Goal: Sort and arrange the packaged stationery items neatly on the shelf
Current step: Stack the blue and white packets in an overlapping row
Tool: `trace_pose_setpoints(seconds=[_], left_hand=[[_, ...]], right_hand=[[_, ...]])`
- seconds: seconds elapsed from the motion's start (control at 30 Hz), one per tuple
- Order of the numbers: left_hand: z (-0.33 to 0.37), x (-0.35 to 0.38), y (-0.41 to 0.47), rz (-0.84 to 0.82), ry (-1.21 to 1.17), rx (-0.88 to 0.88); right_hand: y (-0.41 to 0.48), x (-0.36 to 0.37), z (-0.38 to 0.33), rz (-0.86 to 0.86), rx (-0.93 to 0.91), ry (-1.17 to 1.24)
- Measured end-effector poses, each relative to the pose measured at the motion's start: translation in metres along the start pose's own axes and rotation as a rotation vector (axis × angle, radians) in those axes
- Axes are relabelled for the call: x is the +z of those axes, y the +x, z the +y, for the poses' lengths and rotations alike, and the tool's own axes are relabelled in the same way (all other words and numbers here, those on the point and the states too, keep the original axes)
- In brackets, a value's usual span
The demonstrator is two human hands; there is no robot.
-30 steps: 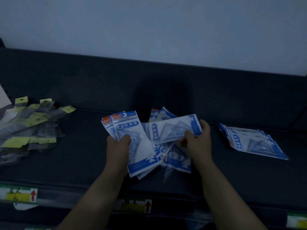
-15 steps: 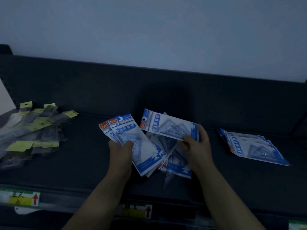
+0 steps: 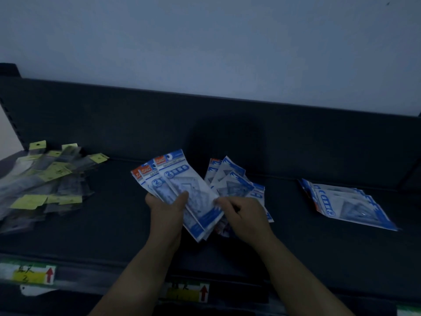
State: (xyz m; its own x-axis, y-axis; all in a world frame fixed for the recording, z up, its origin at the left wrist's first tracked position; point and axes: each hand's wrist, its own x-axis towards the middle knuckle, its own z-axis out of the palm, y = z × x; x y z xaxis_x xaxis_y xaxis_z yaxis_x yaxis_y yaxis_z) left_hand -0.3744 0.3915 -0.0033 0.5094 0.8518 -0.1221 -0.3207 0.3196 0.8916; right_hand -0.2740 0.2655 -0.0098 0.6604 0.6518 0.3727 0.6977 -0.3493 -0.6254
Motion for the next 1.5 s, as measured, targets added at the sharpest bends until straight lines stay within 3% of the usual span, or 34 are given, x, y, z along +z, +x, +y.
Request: trace_pose_setpoints(seconds=[0.13,0.2,0.3,0.4,0.5,0.63,0.83,0.97,1.23,1.4,1.5], left_hand=[[0.001,-0.004,0.004,0.089,0.051,0.006],[0.001,-0.004,0.004,0.095,0.078,0.019],[0.001,-0.003,0.002,0.082,0.127,0.032],[0.002,-0.002,0.000,0.076,0.148,0.021],[0.004,-0.002,-0.001,0.071,0.134,0.005],[0.006,-0.002,-0.002,0.083,0.116,-0.008],[0.009,-0.004,-0.004,0.129,0.064,0.012],[0.010,-0.005,-0.004,0.134,0.058,0.006],[0.011,-0.003,-0.005,0.090,0.048,-0.031],[0.012,0.002,-0.009,0.070,0.062,0.011],[0.014,0.013,-0.011,0.036,0.089,0.025]], right_hand=[[0.013,-0.006,0.023,0.267,0.288,0.096],[0.021,-0.008,0.037,0.173,0.384,0.072],[0.035,-0.012,0.038,-0.021,0.278,0.201],[0.058,-0.017,0.039,-0.280,0.156,-0.019],[0.069,-0.018,0.038,-0.465,0.234,-0.013],[0.070,-0.023,0.040,-0.436,0.277,-0.191],[0.060,-0.037,0.035,-0.365,0.359,-0.194],[0.056,-0.053,0.040,-0.338,0.371,-0.057],[0.036,-0.071,0.043,-0.017,0.450,0.308],[0.030,-0.066,0.022,-0.044,0.584,0.834],[0.028,-0.055,0.005,-0.106,0.592,0.859]])
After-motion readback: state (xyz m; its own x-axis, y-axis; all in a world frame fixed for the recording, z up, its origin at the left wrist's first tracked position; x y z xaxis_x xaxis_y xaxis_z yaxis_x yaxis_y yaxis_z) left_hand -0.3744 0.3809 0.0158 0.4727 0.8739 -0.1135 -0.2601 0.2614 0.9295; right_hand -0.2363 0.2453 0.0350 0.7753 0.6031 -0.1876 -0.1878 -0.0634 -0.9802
